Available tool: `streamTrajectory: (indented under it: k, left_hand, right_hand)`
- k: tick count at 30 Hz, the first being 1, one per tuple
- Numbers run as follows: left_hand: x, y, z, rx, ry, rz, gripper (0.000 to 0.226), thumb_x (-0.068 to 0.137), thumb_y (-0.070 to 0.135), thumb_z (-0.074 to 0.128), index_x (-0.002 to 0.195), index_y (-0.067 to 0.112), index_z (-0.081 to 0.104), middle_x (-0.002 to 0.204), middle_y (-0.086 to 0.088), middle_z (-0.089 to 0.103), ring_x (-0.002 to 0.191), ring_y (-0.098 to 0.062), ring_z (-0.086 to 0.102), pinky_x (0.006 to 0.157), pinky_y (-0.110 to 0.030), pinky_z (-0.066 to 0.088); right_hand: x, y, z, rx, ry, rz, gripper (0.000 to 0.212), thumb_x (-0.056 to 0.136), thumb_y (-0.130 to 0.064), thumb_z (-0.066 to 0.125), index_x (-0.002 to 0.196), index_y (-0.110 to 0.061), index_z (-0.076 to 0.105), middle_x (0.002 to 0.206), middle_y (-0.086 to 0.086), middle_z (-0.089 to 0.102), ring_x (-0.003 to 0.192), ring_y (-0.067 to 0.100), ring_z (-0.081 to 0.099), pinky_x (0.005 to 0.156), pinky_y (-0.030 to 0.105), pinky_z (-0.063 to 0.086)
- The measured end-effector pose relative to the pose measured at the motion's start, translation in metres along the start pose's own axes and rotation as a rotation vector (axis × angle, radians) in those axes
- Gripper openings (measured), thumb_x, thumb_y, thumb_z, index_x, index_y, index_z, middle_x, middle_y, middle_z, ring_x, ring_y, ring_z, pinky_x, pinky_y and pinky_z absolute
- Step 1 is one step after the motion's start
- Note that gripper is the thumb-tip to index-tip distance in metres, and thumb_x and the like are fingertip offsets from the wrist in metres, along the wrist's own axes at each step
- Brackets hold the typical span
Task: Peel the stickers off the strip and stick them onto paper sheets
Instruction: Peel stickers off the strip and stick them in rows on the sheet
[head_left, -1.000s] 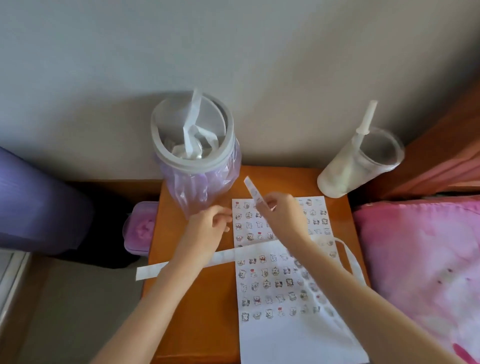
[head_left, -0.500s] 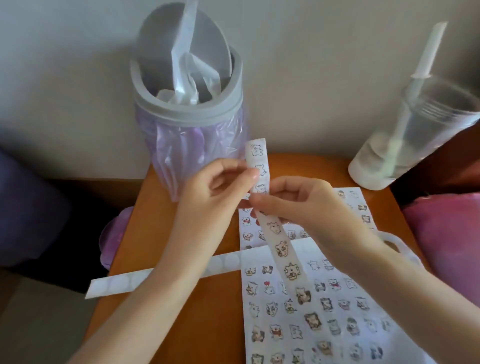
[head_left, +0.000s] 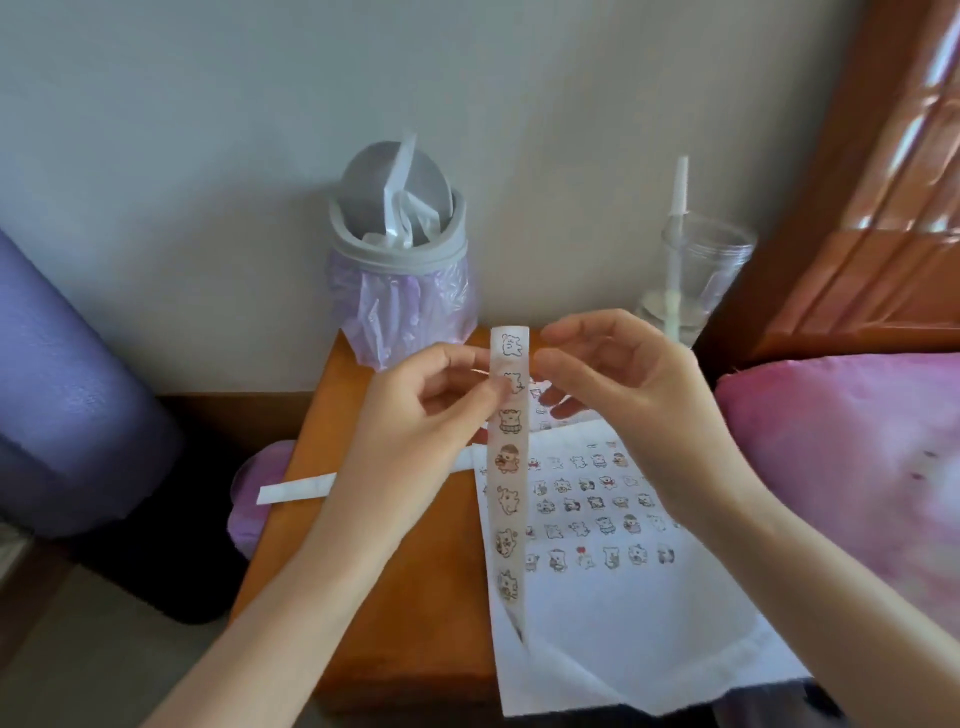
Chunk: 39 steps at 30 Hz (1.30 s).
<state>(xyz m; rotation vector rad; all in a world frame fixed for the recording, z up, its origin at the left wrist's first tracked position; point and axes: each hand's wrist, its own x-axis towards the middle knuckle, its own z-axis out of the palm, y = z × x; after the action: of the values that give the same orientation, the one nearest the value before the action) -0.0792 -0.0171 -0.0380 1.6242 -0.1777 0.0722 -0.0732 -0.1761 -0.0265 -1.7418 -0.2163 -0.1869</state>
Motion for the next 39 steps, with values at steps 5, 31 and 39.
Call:
streamTrajectory:
  k: [5,31,39]
  left_hand:
    - [-0.027,0.004,0.0,0.012,-0.016,0.03,0.011,0.083,0.015,0.065,0.091,0.021,0.07,0.084,0.008,0.073,0.076,-0.001,0.068,0.058,-0.009,0.049]
    - [-0.055,-0.035,0.008,0.077,-0.071,0.017,0.015,0.089,0.019,0.058,0.085,0.012,0.071,0.077,0.008,0.071,0.078,0.003,0.065,0.058,-0.005,0.046]
    - [-0.056,-0.04,0.006,0.129,-0.073,-0.008,0.016,0.089,0.02,0.058,0.083,0.018,0.072,0.075,0.01,0.072,0.077,-0.003,0.067,0.065,-0.015,0.055]
  right_hand:
    - [-0.025,-0.009,0.012,0.045,0.047,-0.041,0.016,0.082,-0.005,0.07,0.097,-0.006,0.065,0.08,0.006,0.071,0.066,0.018,0.067,0.06,0.025,0.055]
    - [-0.076,0.04,0.01,-0.15,0.017,-0.079,0.01,0.083,-0.021,0.067,0.088,-0.029,0.069,0.081,-0.011,0.071,0.079,0.014,0.068,0.069,0.039,0.057]
    - [-0.077,0.043,0.011,-0.123,-0.016,-0.069,0.008,0.082,-0.014,0.069,0.087,-0.02,0.071,0.079,-0.008,0.072,0.076,0.013,0.068,0.062,0.029,0.058]
